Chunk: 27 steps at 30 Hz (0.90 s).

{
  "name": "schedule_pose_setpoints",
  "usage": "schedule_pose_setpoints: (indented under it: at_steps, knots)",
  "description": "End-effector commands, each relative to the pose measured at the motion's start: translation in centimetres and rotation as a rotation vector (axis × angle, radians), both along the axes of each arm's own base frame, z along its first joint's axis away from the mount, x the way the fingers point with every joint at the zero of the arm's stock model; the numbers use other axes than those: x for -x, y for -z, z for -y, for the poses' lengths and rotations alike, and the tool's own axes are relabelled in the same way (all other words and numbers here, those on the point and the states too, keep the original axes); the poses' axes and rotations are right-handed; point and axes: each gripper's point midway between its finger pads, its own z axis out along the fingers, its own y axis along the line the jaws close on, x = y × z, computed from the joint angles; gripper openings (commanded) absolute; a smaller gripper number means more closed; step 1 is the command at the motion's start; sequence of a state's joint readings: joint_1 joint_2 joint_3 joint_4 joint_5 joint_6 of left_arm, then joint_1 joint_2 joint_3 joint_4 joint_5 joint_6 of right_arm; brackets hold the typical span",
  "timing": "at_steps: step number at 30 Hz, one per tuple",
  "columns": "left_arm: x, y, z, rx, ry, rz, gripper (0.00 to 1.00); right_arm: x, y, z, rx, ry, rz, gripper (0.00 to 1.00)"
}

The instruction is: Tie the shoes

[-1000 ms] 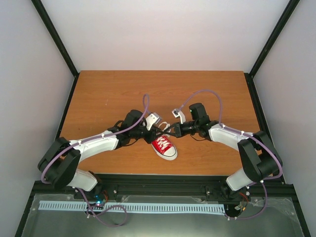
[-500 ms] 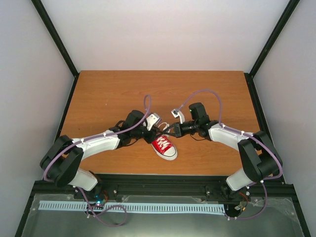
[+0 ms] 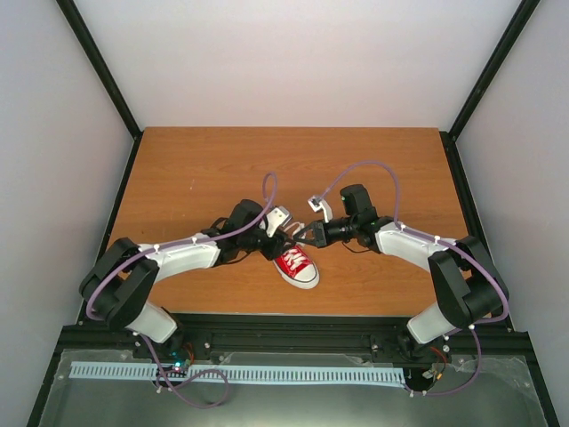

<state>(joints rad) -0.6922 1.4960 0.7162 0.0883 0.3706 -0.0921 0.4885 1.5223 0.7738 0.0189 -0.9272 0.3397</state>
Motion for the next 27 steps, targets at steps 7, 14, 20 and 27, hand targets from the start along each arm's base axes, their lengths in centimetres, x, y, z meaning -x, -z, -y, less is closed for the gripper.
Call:
schedule_pose_setpoints:
  at_steps: [7, 14, 20, 27]
  knots:
    - [-1.7, -0.5, 1.1, 0.002, -0.006, 0.052, 0.27, -0.4, -2.1, -0.4, -0.049, -0.018, 0.039, 0.03]
    - [-1.5, -0.8, 0.5, 0.007, -0.031, 0.055, 0.11, -0.4, -1.8, -0.4, -0.043, -0.015, 0.037, 0.03]
    - [-0.5, -3.1, -0.3, 0.053, -0.052, 0.057, 0.09, -0.9, -1.0, -0.1, -0.004, 0.013, 0.038, 0.03]
    - [1.1, -5.6, -1.9, 0.104, -0.113, 0.03, 0.01, -1.6, 0.1, -0.1, 0.026, 0.029, 0.032, 0.03]
